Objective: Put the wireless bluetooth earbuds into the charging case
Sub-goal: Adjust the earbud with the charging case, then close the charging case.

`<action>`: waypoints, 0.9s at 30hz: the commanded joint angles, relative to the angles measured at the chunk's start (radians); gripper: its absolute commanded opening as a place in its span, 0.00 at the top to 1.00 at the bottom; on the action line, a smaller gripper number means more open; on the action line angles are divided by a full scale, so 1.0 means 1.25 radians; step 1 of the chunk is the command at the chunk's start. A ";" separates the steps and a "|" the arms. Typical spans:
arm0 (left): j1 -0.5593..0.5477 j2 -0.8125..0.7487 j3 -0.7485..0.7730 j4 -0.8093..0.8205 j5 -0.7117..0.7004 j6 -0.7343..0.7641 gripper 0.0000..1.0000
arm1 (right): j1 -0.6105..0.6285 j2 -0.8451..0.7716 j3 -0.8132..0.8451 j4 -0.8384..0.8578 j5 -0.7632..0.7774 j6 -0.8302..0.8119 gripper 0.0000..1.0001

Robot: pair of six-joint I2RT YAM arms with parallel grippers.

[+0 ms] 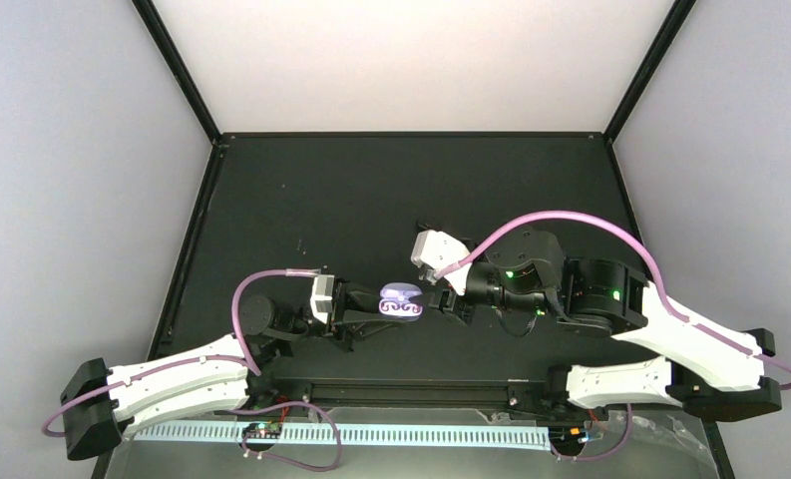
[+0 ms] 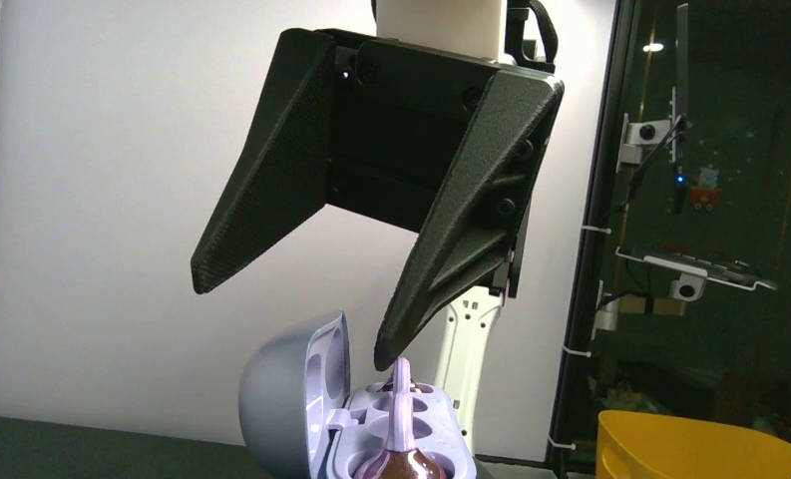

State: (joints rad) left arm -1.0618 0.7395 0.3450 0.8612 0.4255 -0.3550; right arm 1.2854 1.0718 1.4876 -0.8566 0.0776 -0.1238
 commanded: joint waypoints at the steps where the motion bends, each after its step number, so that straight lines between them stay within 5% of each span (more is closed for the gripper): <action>1: -0.004 -0.009 0.041 0.030 0.012 -0.005 0.98 | 0.006 0.001 -0.007 -0.019 -0.016 0.005 0.43; 9: -0.003 0.002 0.030 0.020 0.022 -0.005 0.98 | -0.012 -0.082 0.002 0.136 0.049 0.071 0.38; 13: -0.003 -0.005 0.031 0.023 0.044 -0.010 0.99 | -0.057 -0.055 0.001 0.098 0.109 0.091 0.38; 27: -0.003 -0.066 0.076 -0.098 0.092 0.086 0.99 | -0.092 -0.035 -0.053 0.066 -0.139 0.077 0.38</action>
State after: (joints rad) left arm -1.0618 0.6712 0.3943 0.7837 0.5289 -0.2966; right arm 1.1755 1.0561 1.4082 -0.7902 0.0265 -0.0227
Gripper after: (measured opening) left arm 0.254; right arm 0.623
